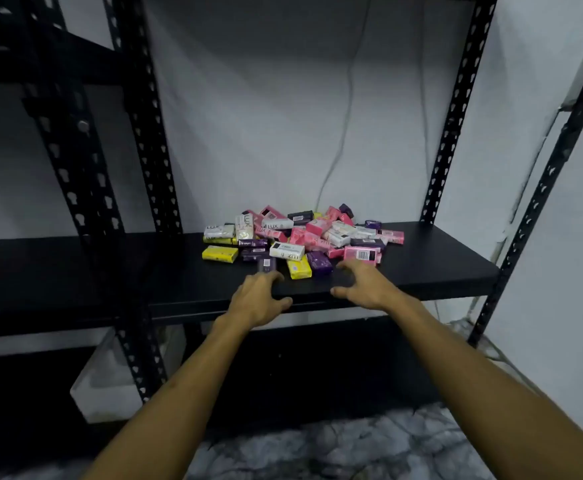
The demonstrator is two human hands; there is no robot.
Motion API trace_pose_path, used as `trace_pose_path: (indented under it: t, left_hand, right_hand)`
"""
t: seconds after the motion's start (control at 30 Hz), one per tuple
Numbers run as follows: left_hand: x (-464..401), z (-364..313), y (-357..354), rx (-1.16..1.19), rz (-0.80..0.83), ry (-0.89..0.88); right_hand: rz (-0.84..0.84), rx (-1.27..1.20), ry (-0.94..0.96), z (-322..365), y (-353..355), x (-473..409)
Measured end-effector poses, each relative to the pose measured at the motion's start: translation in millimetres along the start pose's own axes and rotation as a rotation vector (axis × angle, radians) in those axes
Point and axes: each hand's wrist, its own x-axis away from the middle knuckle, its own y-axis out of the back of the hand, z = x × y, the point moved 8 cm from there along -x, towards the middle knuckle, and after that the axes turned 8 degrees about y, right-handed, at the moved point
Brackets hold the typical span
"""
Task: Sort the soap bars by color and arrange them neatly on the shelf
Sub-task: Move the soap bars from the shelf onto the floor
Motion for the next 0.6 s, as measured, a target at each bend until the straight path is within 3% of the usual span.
trace_pose_path:
  t: [0.4, 0.6]
  left_hand:
    - [-52, 19, -26, -0.145, -0.070, 0.030]
    - [-39, 35, -9, -0.032, -0.291, 0.005]
  right_hand:
    - [-0.025, 0.212, 0.171, 39, -72, -69]
    - [-0.197, 0.054, 0.224, 32, -82, -64]
